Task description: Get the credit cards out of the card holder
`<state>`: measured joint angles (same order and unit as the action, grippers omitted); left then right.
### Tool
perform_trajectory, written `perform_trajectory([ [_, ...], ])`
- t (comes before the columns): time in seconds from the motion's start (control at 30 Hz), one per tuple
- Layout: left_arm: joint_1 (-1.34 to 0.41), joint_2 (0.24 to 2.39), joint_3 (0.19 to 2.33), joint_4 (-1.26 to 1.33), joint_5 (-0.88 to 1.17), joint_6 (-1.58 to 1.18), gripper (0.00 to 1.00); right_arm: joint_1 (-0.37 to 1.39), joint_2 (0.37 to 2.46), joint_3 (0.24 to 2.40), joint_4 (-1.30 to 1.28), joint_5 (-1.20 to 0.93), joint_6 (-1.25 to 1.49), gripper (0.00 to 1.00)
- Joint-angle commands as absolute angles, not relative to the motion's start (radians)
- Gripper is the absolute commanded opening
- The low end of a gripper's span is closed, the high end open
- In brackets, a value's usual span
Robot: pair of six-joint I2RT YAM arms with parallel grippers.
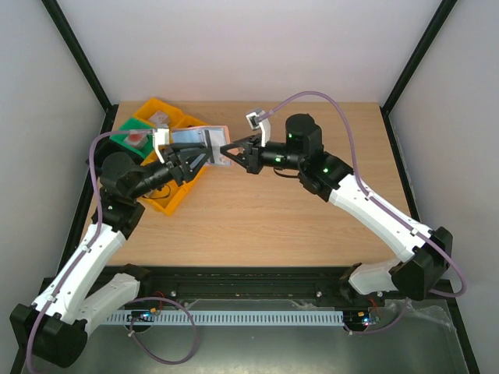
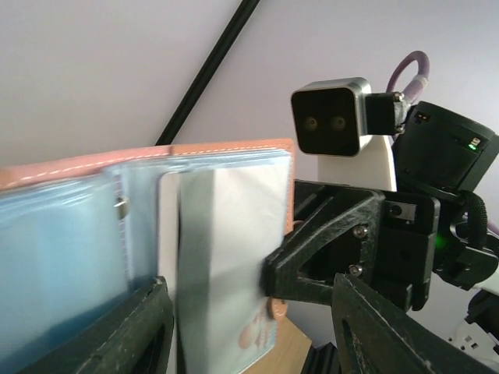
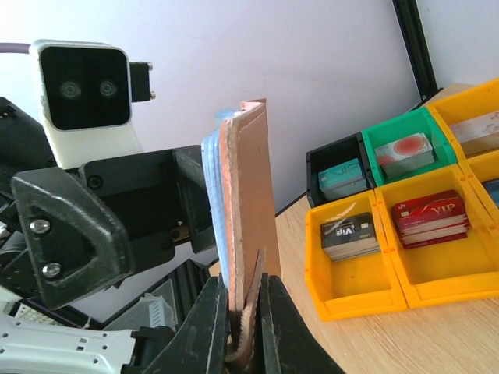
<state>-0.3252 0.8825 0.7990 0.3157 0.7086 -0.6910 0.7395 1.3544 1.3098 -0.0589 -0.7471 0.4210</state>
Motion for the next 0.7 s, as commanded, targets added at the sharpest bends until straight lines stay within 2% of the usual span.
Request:
perform_trajectory([
  [0.0,-0.313,0.89,0.77,0.265,0.659,-0.671,0.57,0.756,1.285,1.31,0.079,-0.882,0.443,0.02],
  [0.27,-0.322,0.889,0.766,0.302,0.725,-0.657,0.56,0.756,1.3,1.304,0.11,-0.929,0.466,0.02],
  [0.43,-0.342,0.894,0.774,0.397,0.853,-0.662,0.51,0.755,1.325,1.3,0.112,-0.933,0.468,0.02],
  [0.6,-0.339,0.899,0.795,0.484,0.954,-0.739,0.5,0.756,1.366,1.302,0.096,-0.784,0.459,0.02],
  [0.67,-0.336,0.901,0.799,0.534,0.988,-0.775,0.45,0.756,1.389,1.303,0.091,-0.748,0.465,0.02],
])
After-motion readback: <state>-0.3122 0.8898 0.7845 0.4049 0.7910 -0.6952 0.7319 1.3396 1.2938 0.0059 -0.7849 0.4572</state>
